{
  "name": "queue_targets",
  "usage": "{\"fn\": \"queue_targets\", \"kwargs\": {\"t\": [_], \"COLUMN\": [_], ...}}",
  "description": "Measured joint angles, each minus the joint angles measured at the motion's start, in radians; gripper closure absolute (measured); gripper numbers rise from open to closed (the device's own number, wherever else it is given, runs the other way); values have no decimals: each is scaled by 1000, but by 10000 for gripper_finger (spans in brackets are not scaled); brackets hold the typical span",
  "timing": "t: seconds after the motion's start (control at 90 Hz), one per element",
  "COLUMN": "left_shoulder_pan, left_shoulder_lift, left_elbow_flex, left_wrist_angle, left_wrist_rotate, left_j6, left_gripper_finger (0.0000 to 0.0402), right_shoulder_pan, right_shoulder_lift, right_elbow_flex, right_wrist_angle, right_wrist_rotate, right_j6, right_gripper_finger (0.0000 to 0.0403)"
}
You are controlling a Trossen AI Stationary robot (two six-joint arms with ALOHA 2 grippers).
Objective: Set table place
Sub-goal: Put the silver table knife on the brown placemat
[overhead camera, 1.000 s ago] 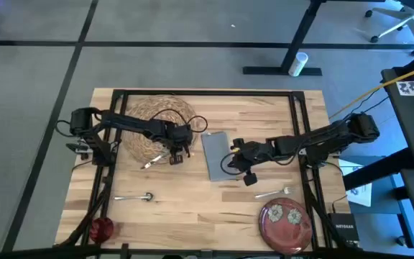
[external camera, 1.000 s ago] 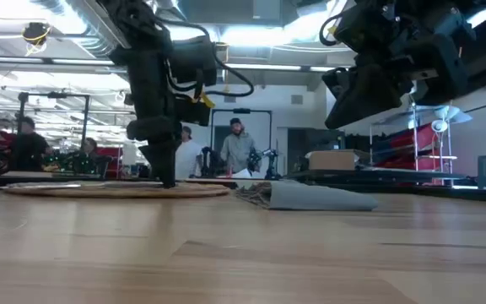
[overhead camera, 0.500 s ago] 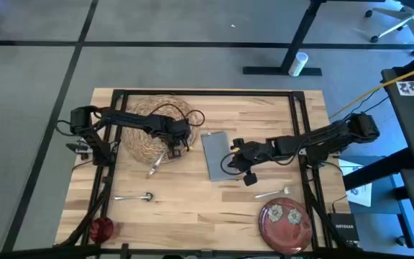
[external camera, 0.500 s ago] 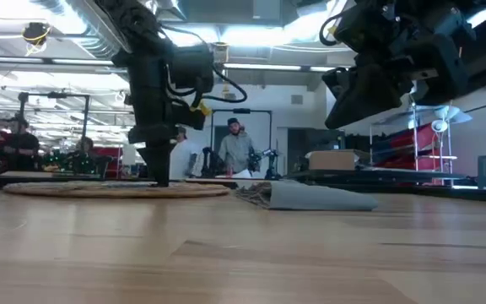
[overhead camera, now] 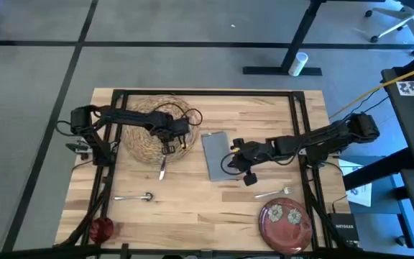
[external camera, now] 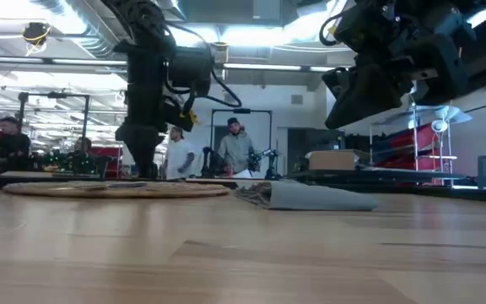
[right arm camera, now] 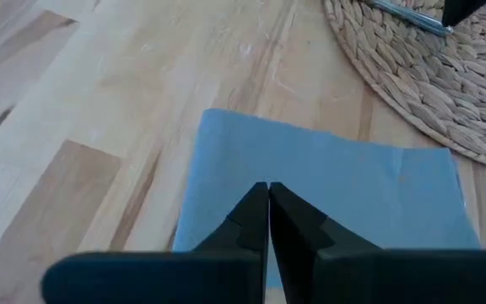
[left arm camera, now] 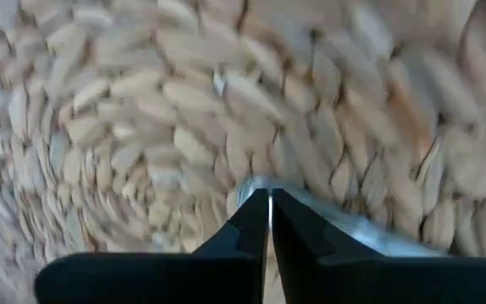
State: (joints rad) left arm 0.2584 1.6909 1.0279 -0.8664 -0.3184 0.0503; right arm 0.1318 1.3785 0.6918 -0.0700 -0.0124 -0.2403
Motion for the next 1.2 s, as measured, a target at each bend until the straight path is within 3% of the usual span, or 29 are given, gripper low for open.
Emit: {"fn": "queue_targets", "kwargs": {"t": [0.156, 0.289, 0.411, 0.878, 1.2], "left_shoulder_pan": [0, -11, -15, 33, -39], "left_shoulder_lift": [0, 0, 0, -2, -18], "left_elbow_flex": [-2, 2, 13, -70, -77], "left_wrist_angle": [-28, 49, 123, 80, -28], "left_wrist_rotate": [2, 6, 89, 101, 72], "left_j6": [-12, 17, 43, -13, -110], "left_gripper_finger": [402, 402, 402, 402, 402], "right_shoulder_pan": [0, 0, 0, 0, 0], "right_shoulder_lift": [0, 0, 0, 0, 0], "right_elbow_flex": [0, 0, 0, 0, 0], "right_wrist_angle": [0, 0, 0, -1, -2], "right_wrist_rotate": [0, 0, 0, -5, -5], "right_j6": [0, 0, 0, 0, 0], "right_gripper_finger": [403, 403, 403, 403, 403]}}
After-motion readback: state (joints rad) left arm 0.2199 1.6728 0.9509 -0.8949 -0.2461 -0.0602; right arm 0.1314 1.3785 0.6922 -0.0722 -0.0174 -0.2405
